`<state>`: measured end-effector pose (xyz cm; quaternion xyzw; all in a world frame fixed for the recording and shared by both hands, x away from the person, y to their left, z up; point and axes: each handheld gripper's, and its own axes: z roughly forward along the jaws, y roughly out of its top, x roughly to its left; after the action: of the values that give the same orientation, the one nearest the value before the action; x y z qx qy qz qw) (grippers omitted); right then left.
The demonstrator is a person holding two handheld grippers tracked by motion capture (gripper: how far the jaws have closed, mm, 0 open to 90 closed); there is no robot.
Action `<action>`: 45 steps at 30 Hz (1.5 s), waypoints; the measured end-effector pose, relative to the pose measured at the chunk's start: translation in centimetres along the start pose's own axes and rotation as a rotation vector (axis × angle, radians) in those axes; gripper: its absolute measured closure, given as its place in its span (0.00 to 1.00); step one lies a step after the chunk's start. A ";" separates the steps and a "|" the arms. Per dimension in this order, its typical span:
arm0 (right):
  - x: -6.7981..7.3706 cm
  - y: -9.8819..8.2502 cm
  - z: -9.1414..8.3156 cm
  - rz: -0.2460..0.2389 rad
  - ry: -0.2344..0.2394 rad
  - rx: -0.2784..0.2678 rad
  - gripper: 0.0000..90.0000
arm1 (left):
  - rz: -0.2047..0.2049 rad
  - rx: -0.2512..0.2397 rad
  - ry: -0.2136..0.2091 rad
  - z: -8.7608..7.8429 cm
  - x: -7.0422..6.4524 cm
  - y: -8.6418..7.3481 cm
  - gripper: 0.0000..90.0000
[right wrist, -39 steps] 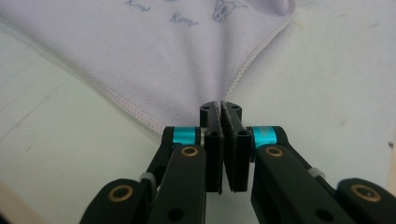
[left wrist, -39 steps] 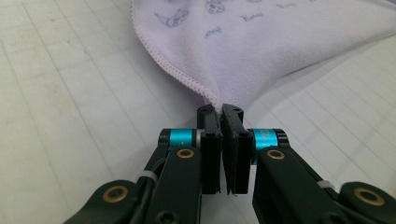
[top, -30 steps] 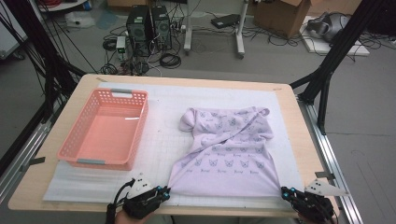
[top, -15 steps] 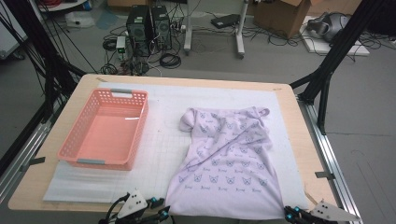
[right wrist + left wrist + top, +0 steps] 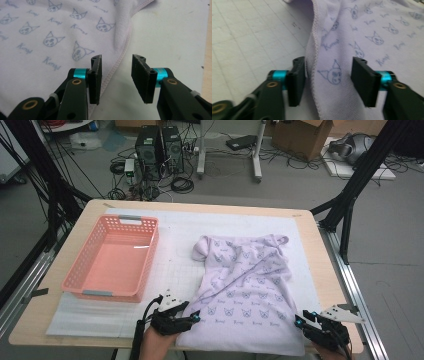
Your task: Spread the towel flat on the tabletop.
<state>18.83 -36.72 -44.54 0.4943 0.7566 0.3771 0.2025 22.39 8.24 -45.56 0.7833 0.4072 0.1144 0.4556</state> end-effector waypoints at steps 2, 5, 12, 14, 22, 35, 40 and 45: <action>0.1 0.0 0.4 -0.004 -0.006 0.005 0.67 | 0.011 0.017 -0.008 -0.3 -0.1 -0.1 0.93; 0.2 0.0 0.6 -0.002 -0.005 0.007 0.67 | 0.015 0.018 -0.001 -1.1 -0.4 -0.4 0.96; 1.6 0.3 1.3 -0.028 0.048 0.021 0.65 | 0.006 0.016 -0.007 -5.6 -0.1 -3.8 0.97; 2.4 0.5 1.6 -0.062 0.038 0.021 0.69 | 0.007 0.010 -0.006 -5.8 -0.1 -4.1 0.97; 2.8 -0.1 0.3 -0.110 0.078 0.057 0.96 | -0.012 -0.031 -0.026 -5.7 -0.2 -3.7 0.72; 2.0 -3.6 -4.5 -0.095 0.096 0.055 0.88 | -0.049 -0.020 -0.036 -0.4 0.2 0.7 0.49; 1.4 -2.1 -3.9 -0.059 0.036 -0.009 0.69 | 0.048 0.029 0.028 0.9 -1.3 0.7 0.85; 0.4 -0.8 -2.4 -0.015 0.006 -0.039 0.68 | 0.046 0.031 0.032 -0.1 -1.2 0.1 0.98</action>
<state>16.54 -37.44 -43.56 0.4834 0.7535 0.3917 0.2124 21.66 7.37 -45.22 0.7976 0.3981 0.1312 0.4339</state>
